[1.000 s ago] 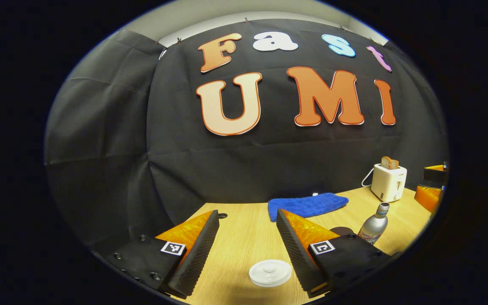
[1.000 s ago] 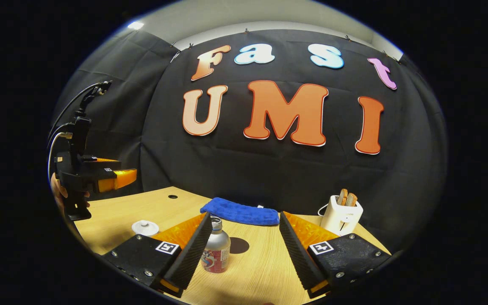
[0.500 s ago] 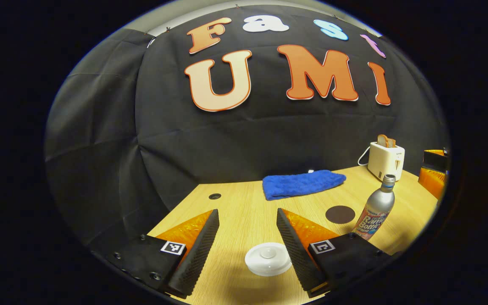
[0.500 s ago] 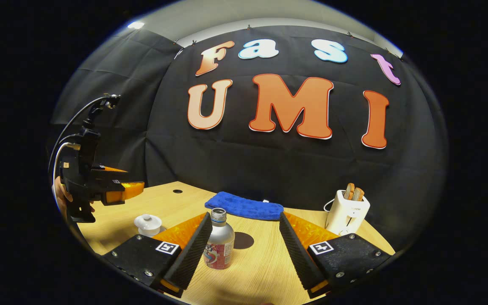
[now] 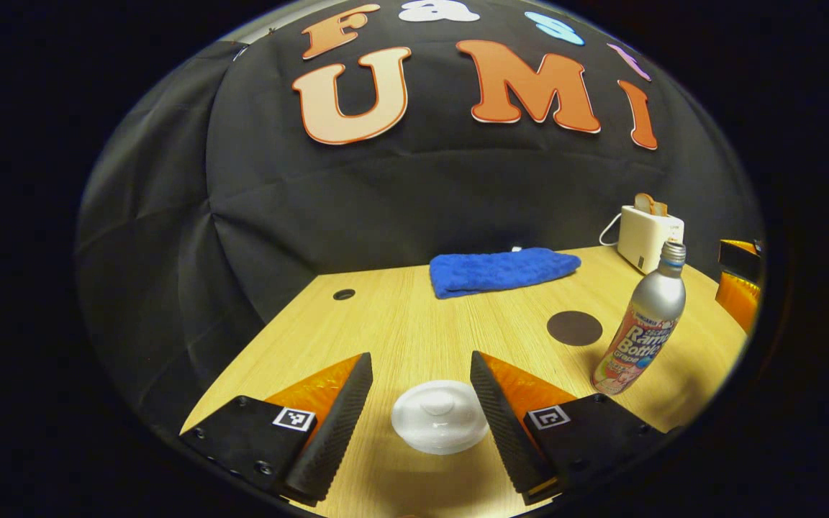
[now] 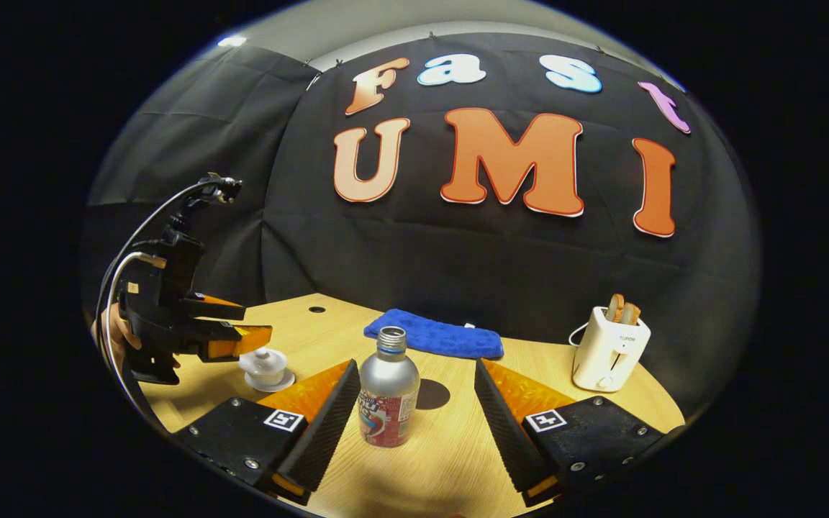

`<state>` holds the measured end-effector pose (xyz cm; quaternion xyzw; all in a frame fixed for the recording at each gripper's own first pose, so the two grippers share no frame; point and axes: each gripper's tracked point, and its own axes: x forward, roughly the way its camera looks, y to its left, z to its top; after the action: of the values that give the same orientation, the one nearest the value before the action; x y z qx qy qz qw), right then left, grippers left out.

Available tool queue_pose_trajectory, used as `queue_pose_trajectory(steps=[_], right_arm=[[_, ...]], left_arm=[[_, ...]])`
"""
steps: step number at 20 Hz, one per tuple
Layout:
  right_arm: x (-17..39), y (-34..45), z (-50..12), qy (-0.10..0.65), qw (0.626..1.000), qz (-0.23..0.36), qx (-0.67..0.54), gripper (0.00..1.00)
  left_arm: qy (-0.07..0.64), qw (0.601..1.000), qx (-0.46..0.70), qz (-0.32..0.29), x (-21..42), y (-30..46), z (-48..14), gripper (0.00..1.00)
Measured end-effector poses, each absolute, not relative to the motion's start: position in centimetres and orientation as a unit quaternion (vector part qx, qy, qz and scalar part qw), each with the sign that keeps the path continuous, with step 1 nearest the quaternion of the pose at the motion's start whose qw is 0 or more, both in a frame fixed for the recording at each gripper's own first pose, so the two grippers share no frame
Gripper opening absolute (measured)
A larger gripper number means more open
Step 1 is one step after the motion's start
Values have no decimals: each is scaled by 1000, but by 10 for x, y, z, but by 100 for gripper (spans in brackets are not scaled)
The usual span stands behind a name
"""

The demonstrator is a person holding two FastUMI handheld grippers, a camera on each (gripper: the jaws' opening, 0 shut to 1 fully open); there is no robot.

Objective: Open the teacup lid with one hand, grasp the water bottle and pour water into the teacup with the other hand; after pouring, place the water bottle on the coaster and then close the teacup lid.

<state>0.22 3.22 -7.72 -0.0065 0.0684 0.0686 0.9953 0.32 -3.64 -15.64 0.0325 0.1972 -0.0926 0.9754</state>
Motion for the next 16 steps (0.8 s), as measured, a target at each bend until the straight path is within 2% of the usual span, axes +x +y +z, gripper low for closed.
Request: queue_pose_trajectory(steps=[1, 3, 4, 5, 6, 8, 9, 10, 11, 14, 15, 16], right_arm=[[2, 32, -82, 73, 995, 69, -5, 96], [3, 29, -86, 78, 995, 67, -4, 96], [3, 28, -87, 79, 995, 66, -3, 96], [3, 28, -89, 81, 995, 67, -1, 96], [3, 28, -89, 81, 994, 67, 1, 96], [3, 28, -91, 81, 994, 68, 4, 96], [3, 29, -94, 82, 994, 69, 5, 96], [3, 29, -95, 85, 994, 69, 6, 96], [3, 29, -97, 88, 994, 69, 6, 96], [2, 31, -101, 92, 993, 69, 2, 96], [2, 31, -100, 92, 993, 69, 2, 96], [3, 32, -101, 92, 993, 69, 2, 96]], left_arm=[[208, 973, 30, -96, 3, -40, -164, 85], [218, 971, 32, -95, 3, -40, -176, 86], [222, 970, 30, -97, 3, -42, -180, 91], [225, 969, 28, -100, 4, -44, -183, 91], [229, 968, 27, -103, 4, -46, -188, 85], [234, 966, 29, -103, 5, -46, -196, 86], [237, 966, 28, -102, 7, -46, -199, 90], [237, 966, 26, -100, 8, -46, -201, 86], [237, 966, 24, -99, 10, -47, -203, 90], [237, 966, 22, -100, 11, -46, -208, 82], [236, 966, 21, -99, 12, -46, -209, 85], [233, 967, 20, -101, 13, -47, -208, 80]])
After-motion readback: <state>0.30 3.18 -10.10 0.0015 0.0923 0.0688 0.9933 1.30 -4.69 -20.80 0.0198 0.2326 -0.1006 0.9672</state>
